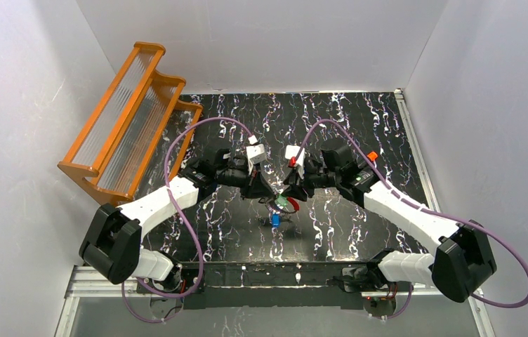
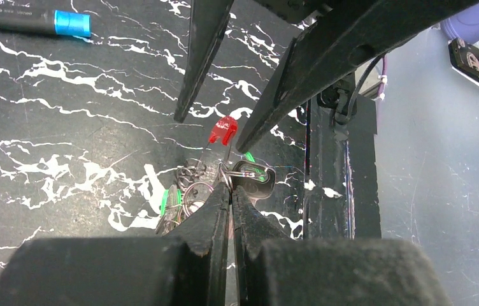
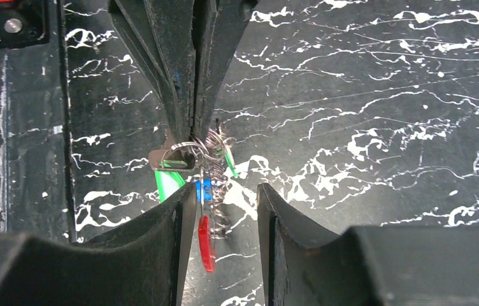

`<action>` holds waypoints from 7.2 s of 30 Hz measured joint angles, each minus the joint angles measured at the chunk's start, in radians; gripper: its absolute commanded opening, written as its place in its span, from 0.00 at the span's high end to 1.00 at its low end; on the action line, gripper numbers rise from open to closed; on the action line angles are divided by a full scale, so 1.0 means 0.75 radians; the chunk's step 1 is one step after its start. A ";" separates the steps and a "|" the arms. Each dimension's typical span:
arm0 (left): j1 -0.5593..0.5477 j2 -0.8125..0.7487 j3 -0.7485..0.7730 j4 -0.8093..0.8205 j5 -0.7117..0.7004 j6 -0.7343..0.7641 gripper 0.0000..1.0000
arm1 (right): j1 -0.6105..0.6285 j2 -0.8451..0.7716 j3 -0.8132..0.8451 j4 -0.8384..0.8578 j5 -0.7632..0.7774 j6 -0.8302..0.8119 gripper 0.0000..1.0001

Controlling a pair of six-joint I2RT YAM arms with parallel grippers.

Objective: Remove the keys from the keyring

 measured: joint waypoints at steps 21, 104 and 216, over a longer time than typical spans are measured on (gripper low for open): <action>-0.002 -0.011 -0.004 0.114 0.046 0.021 1.00 | -0.001 0.082 0.051 0.064 -0.234 0.123 0.67; -0.318 -0.237 -0.199 0.220 -1.010 -0.647 0.81 | 0.001 -0.064 -0.086 0.178 0.166 0.379 0.99; -0.584 -0.366 -0.343 0.332 -1.411 0.148 1.00 | -0.004 -0.369 -0.510 0.929 0.281 0.992 0.57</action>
